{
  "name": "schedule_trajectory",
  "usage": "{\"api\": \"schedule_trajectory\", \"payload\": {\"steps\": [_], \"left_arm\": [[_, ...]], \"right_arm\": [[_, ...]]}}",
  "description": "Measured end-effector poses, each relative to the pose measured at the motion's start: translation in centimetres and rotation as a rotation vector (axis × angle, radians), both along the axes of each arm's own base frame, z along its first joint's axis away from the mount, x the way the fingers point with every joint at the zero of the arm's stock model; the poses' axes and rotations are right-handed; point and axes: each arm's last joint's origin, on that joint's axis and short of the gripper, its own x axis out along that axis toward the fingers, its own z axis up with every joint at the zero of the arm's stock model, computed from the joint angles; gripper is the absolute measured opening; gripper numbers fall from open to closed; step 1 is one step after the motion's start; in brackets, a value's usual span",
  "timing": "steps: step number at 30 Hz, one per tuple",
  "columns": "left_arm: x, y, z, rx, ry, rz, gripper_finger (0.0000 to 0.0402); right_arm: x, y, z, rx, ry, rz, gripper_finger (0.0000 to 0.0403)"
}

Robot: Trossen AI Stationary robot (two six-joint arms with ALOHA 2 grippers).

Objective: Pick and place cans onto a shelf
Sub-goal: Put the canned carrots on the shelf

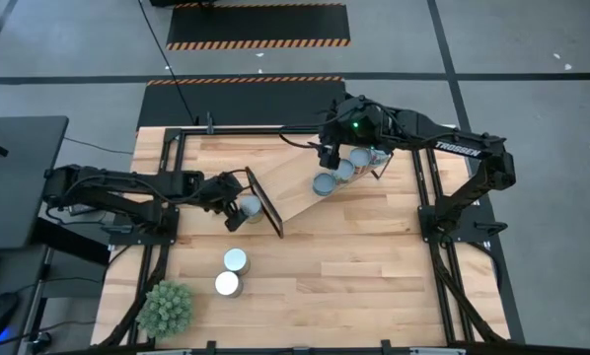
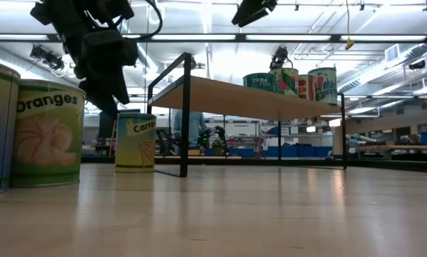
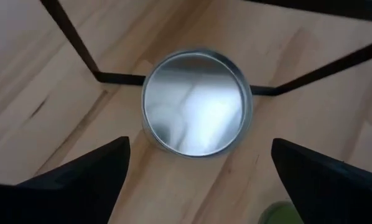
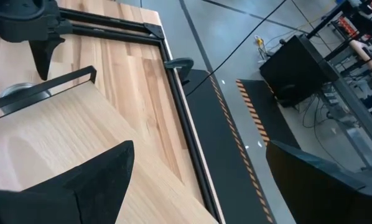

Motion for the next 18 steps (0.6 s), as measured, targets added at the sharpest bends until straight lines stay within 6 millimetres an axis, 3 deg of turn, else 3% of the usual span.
{"api": "schedule_trajectory", "payload": {"steps": [18], "left_arm": [[1.4, 0.1, -2.4, 0.039, 0.126, -0.061, 0.0396]], "right_arm": [[0.0, 0.0, 0.0, -0.005, 0.0, 0.006, 0.0373]]}}
